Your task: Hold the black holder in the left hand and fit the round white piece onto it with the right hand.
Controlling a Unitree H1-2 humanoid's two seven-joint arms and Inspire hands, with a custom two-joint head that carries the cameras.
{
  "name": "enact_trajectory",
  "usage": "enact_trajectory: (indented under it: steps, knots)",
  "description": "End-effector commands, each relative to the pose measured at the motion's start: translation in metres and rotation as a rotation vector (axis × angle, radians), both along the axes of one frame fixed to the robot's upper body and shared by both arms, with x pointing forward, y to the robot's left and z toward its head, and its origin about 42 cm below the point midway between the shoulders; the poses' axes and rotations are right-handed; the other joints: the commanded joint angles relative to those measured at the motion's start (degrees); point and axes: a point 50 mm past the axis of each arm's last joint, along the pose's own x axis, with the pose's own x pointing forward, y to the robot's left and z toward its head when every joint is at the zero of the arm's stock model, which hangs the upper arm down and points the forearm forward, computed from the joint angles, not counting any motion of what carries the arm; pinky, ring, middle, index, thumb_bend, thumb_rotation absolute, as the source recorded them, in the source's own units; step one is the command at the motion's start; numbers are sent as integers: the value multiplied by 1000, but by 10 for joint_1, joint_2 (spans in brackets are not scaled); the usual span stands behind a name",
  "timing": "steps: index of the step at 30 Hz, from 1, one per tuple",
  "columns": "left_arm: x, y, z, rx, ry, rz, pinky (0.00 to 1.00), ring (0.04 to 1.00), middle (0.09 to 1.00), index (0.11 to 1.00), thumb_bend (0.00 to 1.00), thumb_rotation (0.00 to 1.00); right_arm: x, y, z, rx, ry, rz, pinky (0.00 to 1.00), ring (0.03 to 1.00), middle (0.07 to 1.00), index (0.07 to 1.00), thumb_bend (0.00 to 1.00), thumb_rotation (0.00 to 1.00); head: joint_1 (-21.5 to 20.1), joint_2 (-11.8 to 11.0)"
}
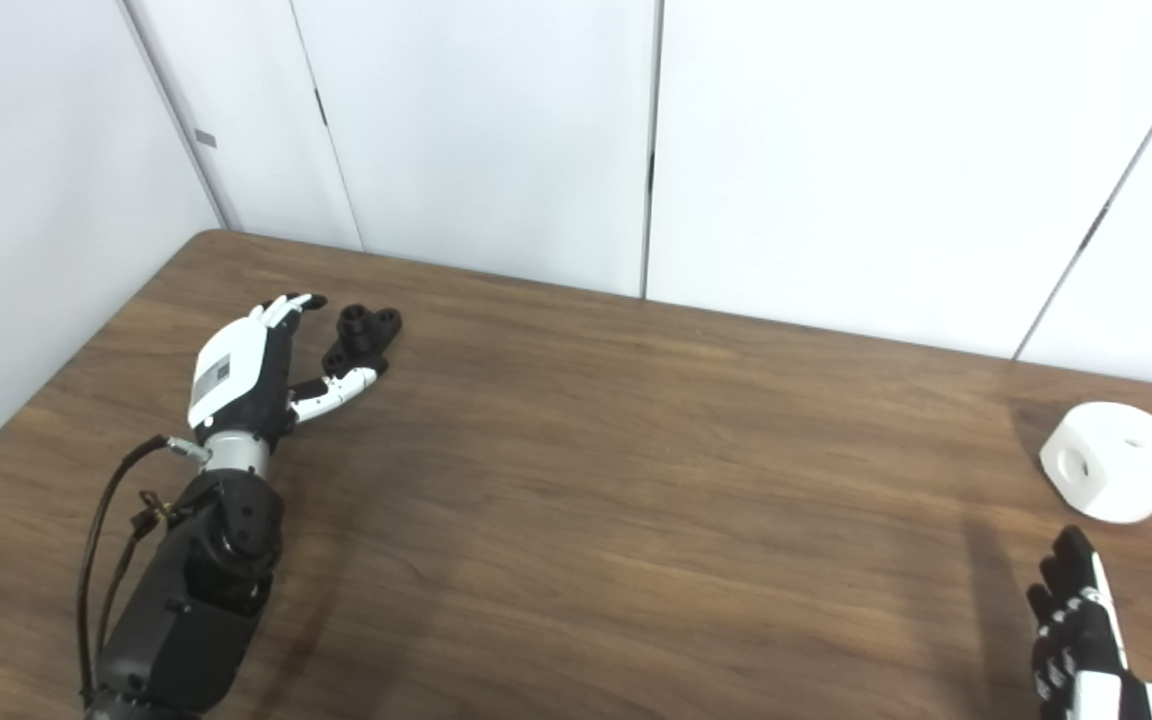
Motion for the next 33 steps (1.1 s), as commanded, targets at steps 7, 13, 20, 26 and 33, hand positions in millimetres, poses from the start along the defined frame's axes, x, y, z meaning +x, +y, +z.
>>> enact_trajectory:
  steps: [7,13,20,26,33]
  knots:
    - [33,19,56,245,-74,105,1000,1000,998,864,853,610,-111,9,-24,35,186,-58,1000,1000,1000,978,588,1000,3,-3]
    - [43,20,48,257,-24,116,1000,1000,1000,849,871,596,-111,9,-24,37,183,-61,1000,1000,1000,984,585,1000,5,-9]
    - [52,22,37,255,24,123,1000,1000,1000,820,858,578,-110,12,-24,36,190,-51,1000,1000,1000,999,595,1000,8,-12]
    - [57,27,32,249,40,128,1000,1000,1000,811,856,577,-110,11,-27,26,186,-54,1000,1000,1000,994,587,1000,4,-10]
    - [62,29,31,239,43,130,1000,1000,1000,781,853,557,-110,13,-26,32,189,-59,1000,1000,999,975,579,1000,-2,-10]
